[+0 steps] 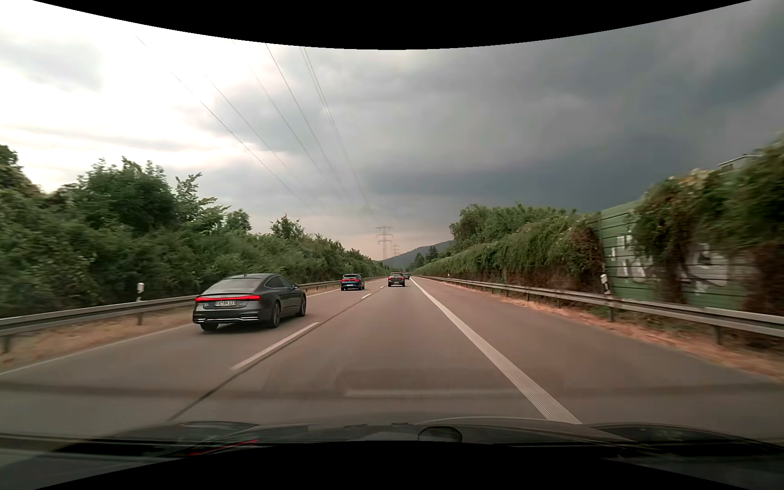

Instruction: Follow the waypoints while adhering to traffic rules and regulations

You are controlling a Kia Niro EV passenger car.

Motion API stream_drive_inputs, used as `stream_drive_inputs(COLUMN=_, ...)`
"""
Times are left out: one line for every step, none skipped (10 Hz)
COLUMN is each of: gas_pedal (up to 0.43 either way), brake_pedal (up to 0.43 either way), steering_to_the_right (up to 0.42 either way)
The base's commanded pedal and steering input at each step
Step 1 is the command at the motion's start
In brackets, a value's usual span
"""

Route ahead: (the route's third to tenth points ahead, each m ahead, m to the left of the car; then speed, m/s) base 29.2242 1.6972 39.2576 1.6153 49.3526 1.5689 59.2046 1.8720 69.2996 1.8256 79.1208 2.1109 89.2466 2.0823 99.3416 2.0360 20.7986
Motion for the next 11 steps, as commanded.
stream_drive_inputs(gas_pedal=0.118, brake_pedal=0.000, steering_to_the_right=-0.003)
stream_drive_inputs(gas_pedal=0.118, brake_pedal=0.000, steering_to_the_right=-0.003)
stream_drive_inputs(gas_pedal=0.118, brake_pedal=0.000, steering_to_the_right=-0.003)
stream_drive_inputs(gas_pedal=0.118, brake_pedal=0.000, steering_to_the_right=-0.003)
stream_drive_inputs(gas_pedal=0.118, brake_pedal=0.000, steering_to_the_right=-0.003)
stream_drive_inputs(gas_pedal=0.118, brake_pedal=0.000, steering_to_the_right=-0.003)
stream_drive_inputs(gas_pedal=0.118, brake_pedal=0.000, steering_to_the_right=-0.003)
stream_drive_inputs(gas_pedal=0.118, brake_pedal=0.000, steering_to_the_right=-0.003)
stream_drive_inputs(gas_pedal=0.118, brake_pedal=0.000, steering_to_the_right=-0.002)
stream_drive_inputs(gas_pedal=0.118, brake_pedal=0.000, steering_to_the_right=-0.002)
stream_drive_inputs(gas_pedal=0.118, brake_pedal=0.000, steering_to_the_right=-0.002)
